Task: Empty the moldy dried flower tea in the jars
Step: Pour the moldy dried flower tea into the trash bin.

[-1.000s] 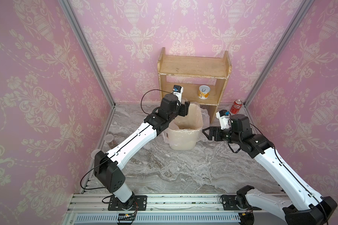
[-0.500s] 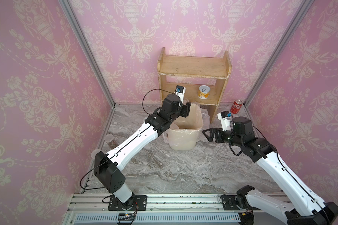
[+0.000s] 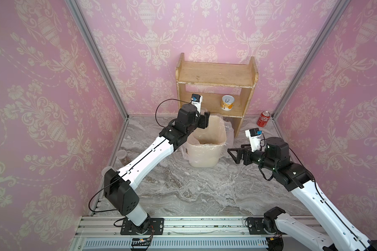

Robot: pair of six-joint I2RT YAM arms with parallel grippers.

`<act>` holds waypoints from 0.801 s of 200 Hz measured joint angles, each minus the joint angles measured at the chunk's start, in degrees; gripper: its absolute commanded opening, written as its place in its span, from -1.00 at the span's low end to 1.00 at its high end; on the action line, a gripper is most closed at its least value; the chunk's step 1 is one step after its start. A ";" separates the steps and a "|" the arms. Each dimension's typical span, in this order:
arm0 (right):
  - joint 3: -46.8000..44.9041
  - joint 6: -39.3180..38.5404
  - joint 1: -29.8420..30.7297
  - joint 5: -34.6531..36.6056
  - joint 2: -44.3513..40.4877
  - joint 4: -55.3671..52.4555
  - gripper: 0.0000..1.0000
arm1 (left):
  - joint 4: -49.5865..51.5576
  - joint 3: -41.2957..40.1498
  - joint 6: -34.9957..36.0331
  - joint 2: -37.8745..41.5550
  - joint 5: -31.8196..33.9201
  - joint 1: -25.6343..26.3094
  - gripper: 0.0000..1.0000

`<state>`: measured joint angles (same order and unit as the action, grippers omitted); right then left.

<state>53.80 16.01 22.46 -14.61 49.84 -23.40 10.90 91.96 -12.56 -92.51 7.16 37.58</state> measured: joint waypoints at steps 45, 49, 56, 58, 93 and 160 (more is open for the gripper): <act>-4.15 -2.03 0.00 -0.50 -4.83 5.20 0.99 | 0.87 0.79 -0.37 -0.07 -0.28 0.39 -0.42; -4.63 -2.25 0.00 -0.48 -5.25 5.68 0.99 | 1.05 0.90 -0.39 -0.07 -0.42 0.48 -0.42; -5.40 -2.60 0.00 -0.46 -5.95 6.54 0.99 | 1.38 1.14 -0.59 -0.11 -0.96 0.44 -0.47; -5.62 -2.69 0.00 -0.46 -6.14 6.82 0.99 | 1.42 1.22 -0.79 -0.11 -1.20 0.39 -0.48; -8.22 -3.98 0.00 0.11 -8.26 9.90 0.99 | 1.88 1.57 -1.20 -0.24 -1.31 0.13 -0.39; -8.39 -4.48 0.00 0.28 -8.48 11.17 0.99 | 3.89 3.43 1.40 -1.14 -0.20 0.98 -0.41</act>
<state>45.41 11.53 22.46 -14.33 41.36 -12.23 14.79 95.39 -11.16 -93.65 6.96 38.57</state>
